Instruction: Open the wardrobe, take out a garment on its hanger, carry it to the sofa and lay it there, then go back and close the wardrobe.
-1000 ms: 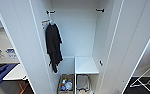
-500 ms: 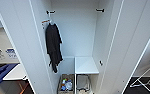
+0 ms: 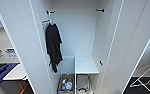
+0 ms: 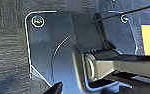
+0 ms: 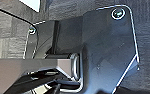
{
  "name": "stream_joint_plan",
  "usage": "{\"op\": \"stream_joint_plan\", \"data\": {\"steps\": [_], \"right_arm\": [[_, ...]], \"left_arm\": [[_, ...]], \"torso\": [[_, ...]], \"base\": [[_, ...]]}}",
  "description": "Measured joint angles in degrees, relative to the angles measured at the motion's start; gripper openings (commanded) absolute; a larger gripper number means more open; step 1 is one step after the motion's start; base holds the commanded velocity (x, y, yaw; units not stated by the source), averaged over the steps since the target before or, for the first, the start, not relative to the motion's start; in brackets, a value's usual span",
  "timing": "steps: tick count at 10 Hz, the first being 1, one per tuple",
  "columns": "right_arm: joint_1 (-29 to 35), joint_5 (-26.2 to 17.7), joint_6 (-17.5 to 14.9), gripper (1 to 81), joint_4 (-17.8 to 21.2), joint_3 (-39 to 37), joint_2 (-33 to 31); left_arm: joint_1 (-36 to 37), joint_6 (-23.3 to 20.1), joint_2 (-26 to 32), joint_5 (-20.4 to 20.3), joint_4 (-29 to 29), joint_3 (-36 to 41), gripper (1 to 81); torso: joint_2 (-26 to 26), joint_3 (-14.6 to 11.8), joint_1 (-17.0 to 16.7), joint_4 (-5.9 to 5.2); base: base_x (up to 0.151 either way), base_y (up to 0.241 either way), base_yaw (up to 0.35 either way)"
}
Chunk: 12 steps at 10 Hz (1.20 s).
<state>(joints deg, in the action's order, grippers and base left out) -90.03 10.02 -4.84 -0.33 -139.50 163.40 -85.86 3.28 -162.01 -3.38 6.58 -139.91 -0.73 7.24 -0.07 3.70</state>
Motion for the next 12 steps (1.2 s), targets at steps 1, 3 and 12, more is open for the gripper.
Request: {"op": "stream_joint_plan", "data": {"steps": [1, 3, 12], "right_arm": [[-0.6, 0.0, 0.0, 81.1, 0.0, 0.0, -0.1], [-0.1, -0.1, 0.0, 81.1, -0.1, 0.0, -0.1], [0.2, 0.3, 0.0, 81.1, -0.1, -0.9, 0.8]], "left_arm": [[-0.5, 0.0, 0.1, 0.0, 0.0, 0.1, 81.1], [-0.4, 0.0, 0.3, 0.1, 0.0, 0.3, 81.1], [0.4, 0.0, 0.3, -0.1, 0.0, 0.3, 81.1]], "torso": [[-0.1, 0.0, -0.1, 0.00], [0.0, 0.0, 0.1, 0.00], [0.0, 0.0, 0.2, 0.00]], "base": [[0.085, 0.000, 0.000], [0.090, 0.000, 0.000], [0.059, 0.000, 0.000]]}}
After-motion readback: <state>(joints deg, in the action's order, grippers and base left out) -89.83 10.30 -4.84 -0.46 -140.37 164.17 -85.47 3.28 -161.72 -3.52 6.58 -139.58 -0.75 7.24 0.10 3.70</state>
